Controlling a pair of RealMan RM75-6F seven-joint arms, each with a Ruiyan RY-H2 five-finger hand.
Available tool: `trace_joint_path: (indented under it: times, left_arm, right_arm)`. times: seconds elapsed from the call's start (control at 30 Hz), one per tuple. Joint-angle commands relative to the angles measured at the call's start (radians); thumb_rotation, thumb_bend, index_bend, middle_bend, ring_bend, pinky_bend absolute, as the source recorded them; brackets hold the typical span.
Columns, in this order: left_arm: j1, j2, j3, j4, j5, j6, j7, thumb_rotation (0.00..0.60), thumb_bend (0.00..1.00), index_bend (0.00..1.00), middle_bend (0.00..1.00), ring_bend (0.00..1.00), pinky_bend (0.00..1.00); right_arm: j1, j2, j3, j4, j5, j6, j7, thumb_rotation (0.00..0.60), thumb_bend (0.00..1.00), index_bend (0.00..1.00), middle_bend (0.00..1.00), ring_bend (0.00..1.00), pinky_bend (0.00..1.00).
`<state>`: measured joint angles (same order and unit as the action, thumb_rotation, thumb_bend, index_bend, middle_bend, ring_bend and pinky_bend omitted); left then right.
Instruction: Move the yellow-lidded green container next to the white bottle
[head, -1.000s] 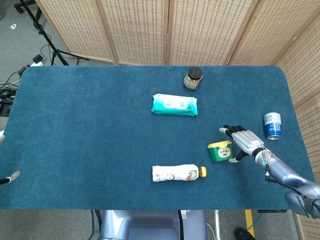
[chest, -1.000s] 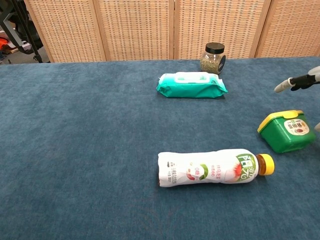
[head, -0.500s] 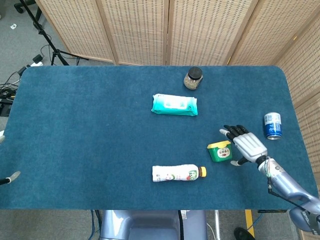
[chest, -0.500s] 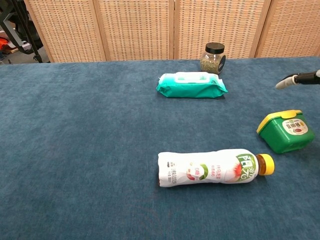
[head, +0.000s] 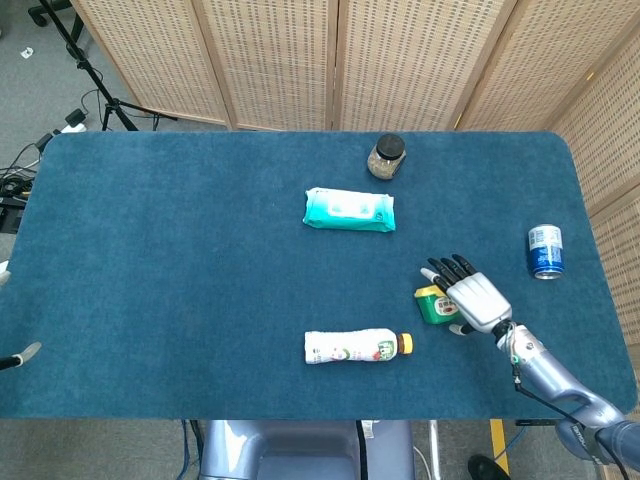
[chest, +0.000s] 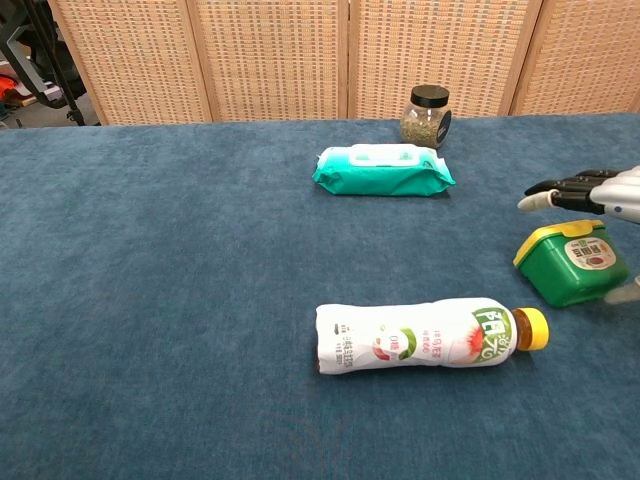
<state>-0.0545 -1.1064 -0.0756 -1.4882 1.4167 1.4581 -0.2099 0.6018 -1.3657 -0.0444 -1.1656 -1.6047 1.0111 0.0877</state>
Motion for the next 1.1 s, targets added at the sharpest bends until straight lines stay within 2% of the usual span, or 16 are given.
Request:
trace_joint_path:
  times: [0.03, 0.13, 0.23, 0.27, 0.37, 0.53, 0.6, 0.7, 0.8, 0.9, 1.0, 1.1]
  left_arm:
    - [0.000, 0.000, -0.001, 0.000, -0.002, 0.000, -0.001, 0.600, 0.00, 0.00, 0.00, 0.00, 0.00]
    - [-0.001, 0.000, -0.001, 0.000, -0.003, -0.002, 0.001, 0.600, 0.00, 0.00, 0.00, 0.00, 0.00]
    - [-0.003, -0.002, 0.002, 0.000, 0.002, -0.006, 0.006, 0.600, 0.00, 0.00, 0.00, 0.00, 0.00]
    - [-0.003, -0.003, 0.003, -0.001, 0.003, -0.006, 0.008, 0.600, 0.00, 0.00, 0.00, 0.00, 0.00]
    - [-0.004, -0.005, 0.003, -0.001, 0.004, -0.005, 0.012, 0.600, 0.00, 0.00, 0.00, 0.00, 0.00]
    - [-0.003, -0.004, 0.004, -0.003, 0.005, -0.004, 0.012, 0.600, 0.00, 0.00, 0.00, 0.00, 0.00]
    - [-0.002, -0.004, 0.004, -0.004, 0.005, -0.002, 0.011, 0.600, 0.00, 0.00, 0.00, 0.00, 0.00]
    - [-0.002, -0.004, 0.004, -0.003, 0.005, -0.001, 0.012, 0.600, 0.00, 0.00, 0.00, 0.00, 0.00]
    - [-0.003, -0.006, 0.008, -0.005, 0.012, -0.001, 0.018, 0.600, 0.00, 0.00, 0.00, 0.00, 0.00]
    - [-0.004, -0.009, 0.013, -0.006, 0.022, -0.001, 0.028, 0.600, 0.00, 0.00, 0.00, 0.00, 0.00]
    - [-0.004, -0.011, 0.015, -0.008, 0.023, -0.001, 0.035, 0.600, 0.00, 0.00, 0.00, 0.00, 0.00]
    - [-0.004, -0.011, 0.014, -0.009, 0.021, -0.002, 0.036, 0.600, 0.00, 0.00, 0.00, 0.00, 0.00]
  right_arm:
    - [-0.008, -0.061, 0.005, 0.077, -0.024, 0.048, 0.029, 0.600, 0.00, 0.19, 0.16, 0.06, 0.12]
    - [-0.015, -0.103, 0.003, 0.146, -0.050, 0.101, 0.073, 0.600, 0.04, 0.34, 0.34, 0.22, 0.23]
    - [-0.019, -0.134, -0.002, 0.206, -0.072, 0.143, 0.138, 0.600, 0.26, 0.45, 0.46, 0.33, 0.30]
    - [-0.020, -0.138, -0.003, 0.214, -0.075, 0.150, 0.153, 0.600, 0.36, 0.47, 0.48, 0.35, 0.31]
    - [-0.022, -0.144, -0.006, 0.241, -0.088, 0.184, 0.214, 0.600, 0.52, 0.50, 0.49, 0.38, 0.32]
    - [-0.016, -0.105, -0.010, 0.212, -0.095, 0.192, 0.253, 0.600, 0.64, 0.51, 0.50, 0.39, 0.32]
    - [-0.011, -0.063, -0.013, 0.158, -0.095, 0.189, 0.287, 0.600, 0.71, 0.51, 0.50, 0.38, 0.32]
    - [0.013, 0.039, -0.032, 0.032, -0.090, 0.126, 0.352, 0.600, 0.80, 0.51, 0.49, 0.36, 0.32]
    - [0.085, 0.207, -0.066, -0.148, -0.088, -0.023, 0.430, 0.600, 0.87, 0.52, 0.49, 0.34, 0.32]
    - [0.151, 0.321, -0.080, -0.258, -0.078, -0.146, 0.466, 0.600, 0.97, 0.52, 0.49, 0.34, 0.32]
    - [0.247, 0.431, -0.100, -0.367, -0.063, -0.331, 0.524, 0.600, 1.00, 0.52, 0.49, 0.34, 0.32]
    - [0.316, 0.471, -0.115, -0.408, -0.052, -0.475, 0.559, 0.600, 1.00, 0.52, 0.49, 0.34, 0.32]
